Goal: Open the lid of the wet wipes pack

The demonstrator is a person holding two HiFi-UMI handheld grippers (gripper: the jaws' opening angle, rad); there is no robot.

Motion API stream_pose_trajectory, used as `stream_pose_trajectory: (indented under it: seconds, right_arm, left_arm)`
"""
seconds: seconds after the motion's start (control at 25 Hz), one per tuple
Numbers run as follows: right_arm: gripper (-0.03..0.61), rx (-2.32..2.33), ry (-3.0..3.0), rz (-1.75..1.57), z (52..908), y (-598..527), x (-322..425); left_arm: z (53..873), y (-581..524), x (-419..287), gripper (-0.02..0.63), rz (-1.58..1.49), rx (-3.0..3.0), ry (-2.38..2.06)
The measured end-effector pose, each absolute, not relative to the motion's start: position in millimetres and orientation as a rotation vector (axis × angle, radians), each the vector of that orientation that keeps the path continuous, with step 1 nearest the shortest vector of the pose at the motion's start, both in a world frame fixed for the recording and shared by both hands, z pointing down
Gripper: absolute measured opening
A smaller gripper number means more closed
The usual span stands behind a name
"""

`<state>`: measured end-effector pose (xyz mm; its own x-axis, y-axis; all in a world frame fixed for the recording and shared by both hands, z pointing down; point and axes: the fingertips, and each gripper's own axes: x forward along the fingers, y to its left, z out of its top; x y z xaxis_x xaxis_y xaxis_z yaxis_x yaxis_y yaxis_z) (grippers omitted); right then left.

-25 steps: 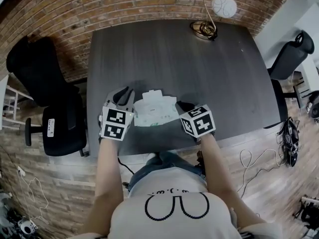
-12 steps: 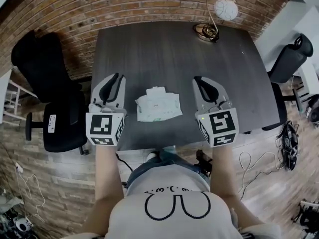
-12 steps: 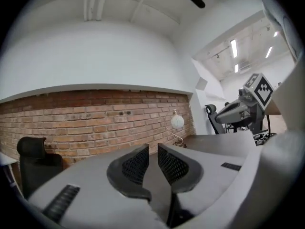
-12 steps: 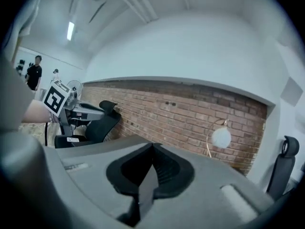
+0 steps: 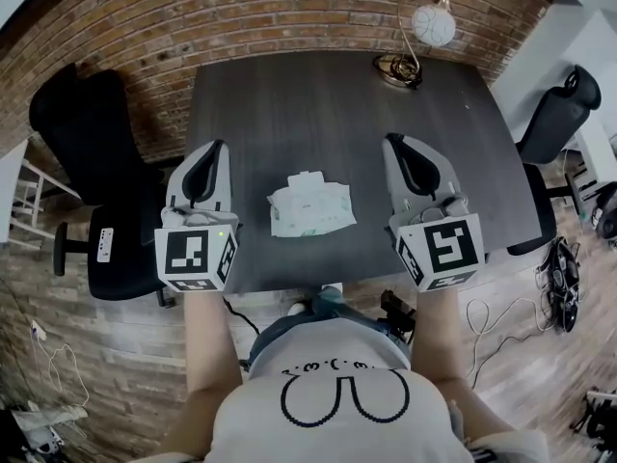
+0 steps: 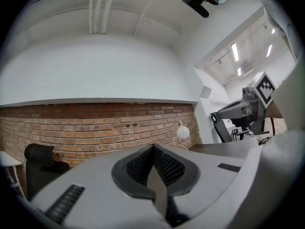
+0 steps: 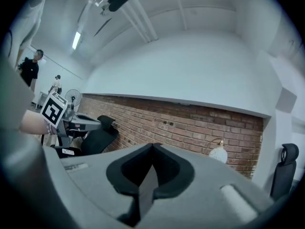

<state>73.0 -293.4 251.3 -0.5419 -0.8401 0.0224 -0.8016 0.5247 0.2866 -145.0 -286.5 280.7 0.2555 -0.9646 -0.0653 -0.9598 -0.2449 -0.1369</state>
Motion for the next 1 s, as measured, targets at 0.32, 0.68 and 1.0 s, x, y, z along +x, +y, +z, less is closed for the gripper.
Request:
stream_pose_trajectory:
  seconds: [0.32, 0.68, 1.0]
  right_arm:
    - [0.002, 1.439, -2.606, -0.371, 242, -284, 74]
    - [0.002, 1.462, -2.629, -0.333, 237, -275, 76]
    - [0.002, 1.457, -2.617, -0.311, 241, -269, 79]
  left_arm:
    - [263, -276, -149, -0.002, 0.008, -2.344, 1.835]
    - [259, -267, -152, -0.002, 0.028, -2.343, 1.853]
    - [257, -261, -148, -0.002, 0.033, -2.347, 1.85]
